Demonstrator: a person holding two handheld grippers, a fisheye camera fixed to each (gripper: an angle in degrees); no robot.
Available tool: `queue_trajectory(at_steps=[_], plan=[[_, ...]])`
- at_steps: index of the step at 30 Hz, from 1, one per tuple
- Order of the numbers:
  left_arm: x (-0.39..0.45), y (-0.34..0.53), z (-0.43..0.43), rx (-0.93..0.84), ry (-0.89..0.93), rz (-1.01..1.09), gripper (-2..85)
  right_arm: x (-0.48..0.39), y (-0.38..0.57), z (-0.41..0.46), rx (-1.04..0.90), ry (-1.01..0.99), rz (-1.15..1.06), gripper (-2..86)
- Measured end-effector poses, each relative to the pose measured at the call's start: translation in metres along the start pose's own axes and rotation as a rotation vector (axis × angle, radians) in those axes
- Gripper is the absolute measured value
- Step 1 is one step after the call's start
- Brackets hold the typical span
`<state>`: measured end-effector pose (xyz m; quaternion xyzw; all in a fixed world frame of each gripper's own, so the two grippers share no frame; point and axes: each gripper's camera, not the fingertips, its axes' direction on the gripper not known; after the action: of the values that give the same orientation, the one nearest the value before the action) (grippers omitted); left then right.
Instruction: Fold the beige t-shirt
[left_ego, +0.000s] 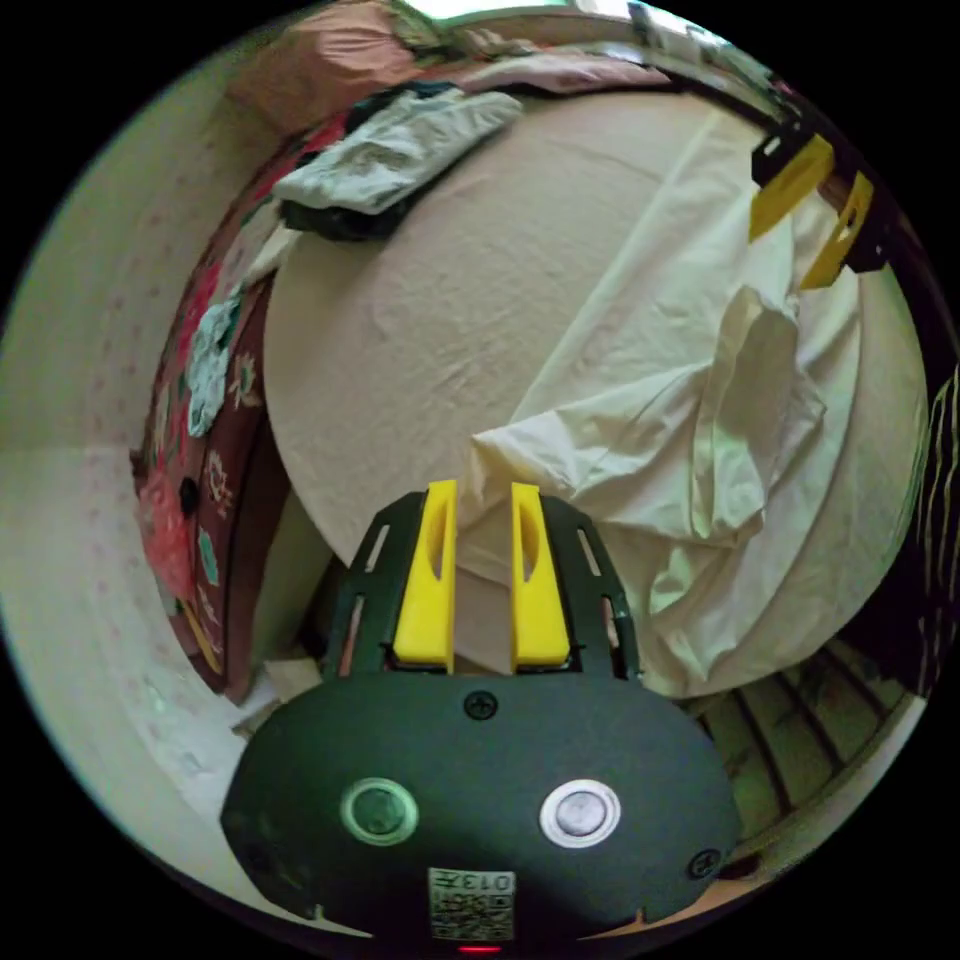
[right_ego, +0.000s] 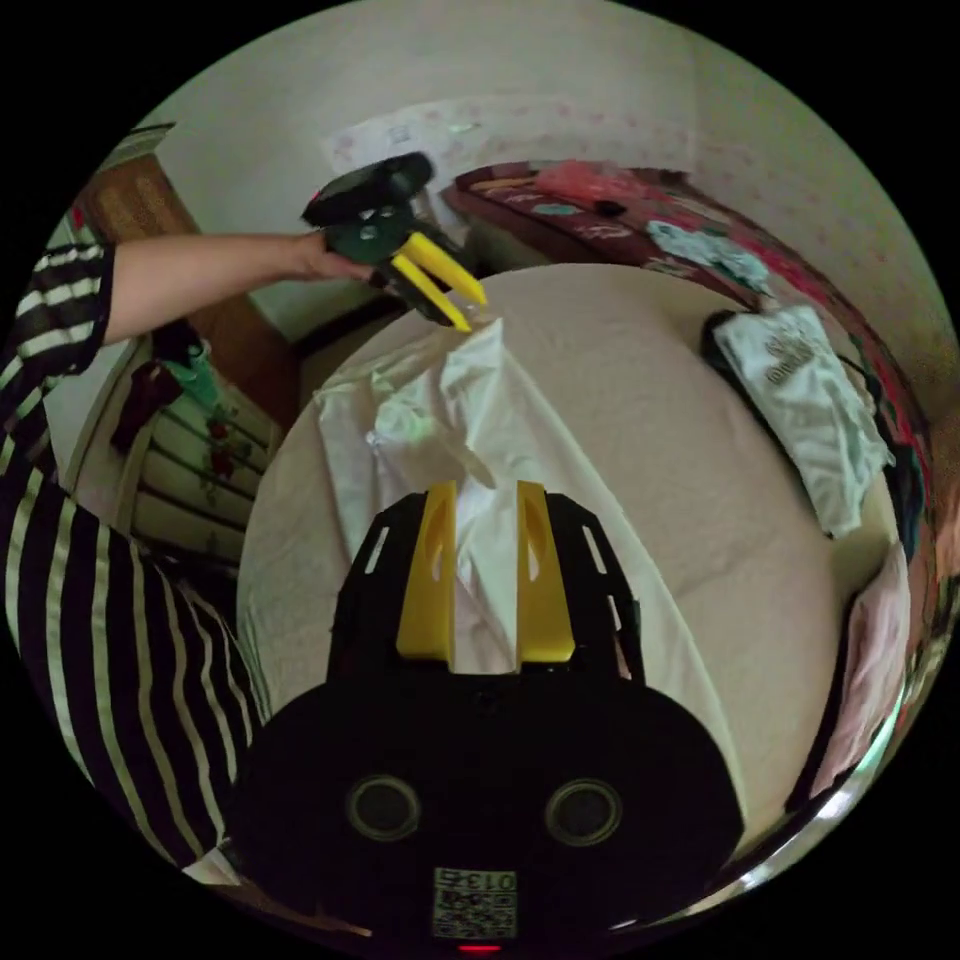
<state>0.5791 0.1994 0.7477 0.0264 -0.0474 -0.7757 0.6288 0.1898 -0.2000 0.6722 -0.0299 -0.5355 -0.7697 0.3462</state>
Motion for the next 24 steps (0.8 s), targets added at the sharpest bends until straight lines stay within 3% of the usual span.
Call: queue_trajectory(at_steps=[4, 8, 14, 16, 21, 24], plan=[[0.011, -0.017, 0.016, -0.078, 0.002, 0.139, 1.6, -0.022, -0.040, 0.025, -0.092, 0.032, -0.115, 7.4], [0.022, -0.014, 0.015, -0.063, -0.028, 0.184, 0.4, -0.028, -0.057, 0.039, -0.199, 0.051, -0.073, 2.0], [0.035, 0.002, 0.019, -0.046, -0.047, 0.205, 0.1, -0.054, -0.040, -0.010, 0.013, 0.037, 0.035, 0.5], [0.039, 0.007, 0.025, -0.052, -0.047, 0.205, 0.1, -0.062, -0.023, -0.024, 0.100, -0.051, 0.156, 0.6], [0.049, 0.018, 0.034, -0.040, -0.097, 0.189, 0.3, -0.087, 0.001, -0.001, 0.005, -0.066, 0.342, 2.0], [0.051, 0.021, 0.034, -0.071, -0.092, 0.201, 0.2, -0.099, -0.010, -0.005, 0.045, -0.005, 0.325, 6.2]])
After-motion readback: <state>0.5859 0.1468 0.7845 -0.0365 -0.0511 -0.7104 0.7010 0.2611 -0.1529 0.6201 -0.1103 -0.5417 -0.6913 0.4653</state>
